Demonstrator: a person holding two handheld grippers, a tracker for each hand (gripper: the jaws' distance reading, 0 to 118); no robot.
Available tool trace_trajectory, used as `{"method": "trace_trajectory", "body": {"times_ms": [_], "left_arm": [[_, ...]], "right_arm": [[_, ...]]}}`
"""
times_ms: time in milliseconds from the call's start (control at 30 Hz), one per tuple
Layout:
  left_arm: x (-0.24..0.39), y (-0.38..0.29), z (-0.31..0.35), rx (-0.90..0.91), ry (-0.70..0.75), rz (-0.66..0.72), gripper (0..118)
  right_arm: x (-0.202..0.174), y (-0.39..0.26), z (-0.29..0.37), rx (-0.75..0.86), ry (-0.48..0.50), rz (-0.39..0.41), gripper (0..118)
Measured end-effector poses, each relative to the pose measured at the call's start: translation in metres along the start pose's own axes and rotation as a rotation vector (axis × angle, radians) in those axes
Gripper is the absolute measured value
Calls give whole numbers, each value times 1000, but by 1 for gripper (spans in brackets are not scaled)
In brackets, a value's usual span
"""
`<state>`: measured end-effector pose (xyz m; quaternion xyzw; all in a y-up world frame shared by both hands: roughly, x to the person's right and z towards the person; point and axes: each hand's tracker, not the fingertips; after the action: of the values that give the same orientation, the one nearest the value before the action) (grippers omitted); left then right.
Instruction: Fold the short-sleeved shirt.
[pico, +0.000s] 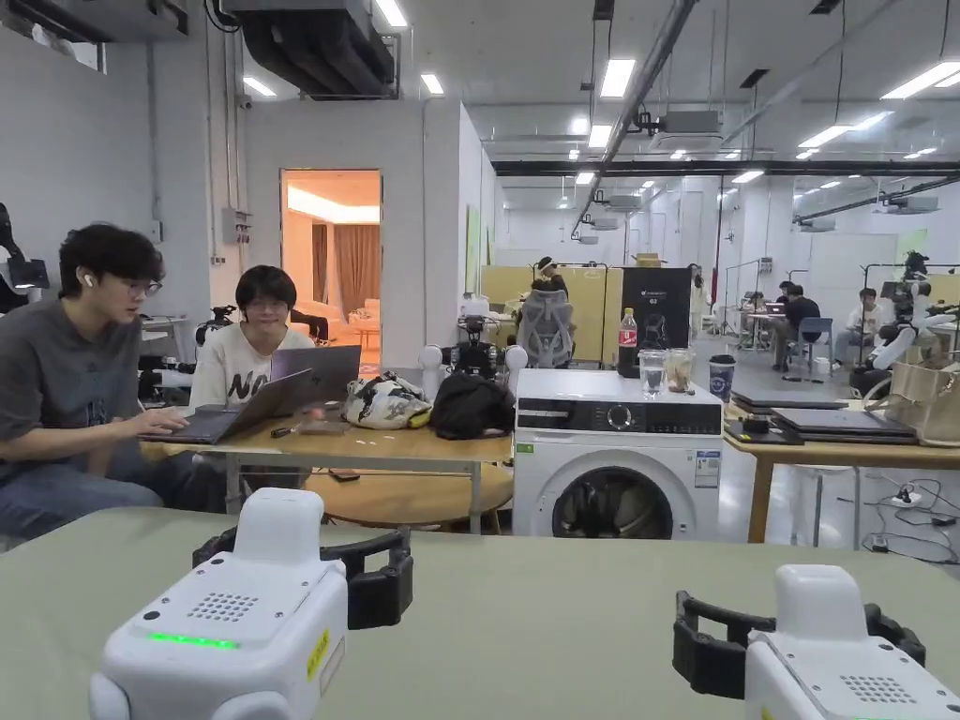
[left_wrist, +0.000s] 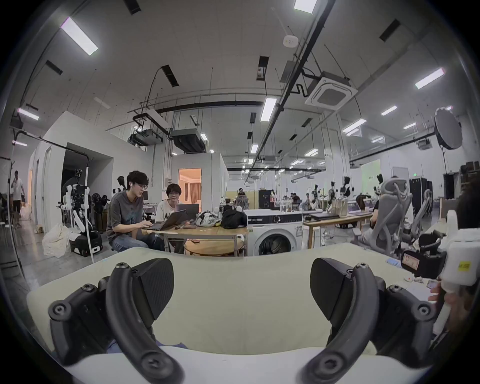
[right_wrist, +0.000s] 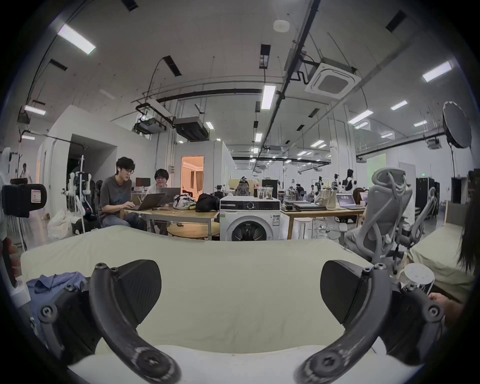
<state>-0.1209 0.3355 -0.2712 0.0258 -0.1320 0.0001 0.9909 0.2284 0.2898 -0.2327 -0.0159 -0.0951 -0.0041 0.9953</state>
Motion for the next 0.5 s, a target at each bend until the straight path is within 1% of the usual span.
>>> {"method": "trace_trajectory", "body": {"times_ms": [33, 133, 367, 500], "left_arm": [[0, 1, 0, 3, 0, 3, 106], [-1, 2, 0, -9, 9, -2, 106], [-4, -4, -4, -49, 17, 1, 106], [-6, -5, -2, -54, 33, -8, 106]], "right_arm": [[1, -1, 0, 6, 3, -10, 118], [3, -1, 0, 0, 3, -1, 118], [-6, 3, -1, -6, 25, 38, 118], [-8, 4, -1, -7, 42, 28, 118]]}}
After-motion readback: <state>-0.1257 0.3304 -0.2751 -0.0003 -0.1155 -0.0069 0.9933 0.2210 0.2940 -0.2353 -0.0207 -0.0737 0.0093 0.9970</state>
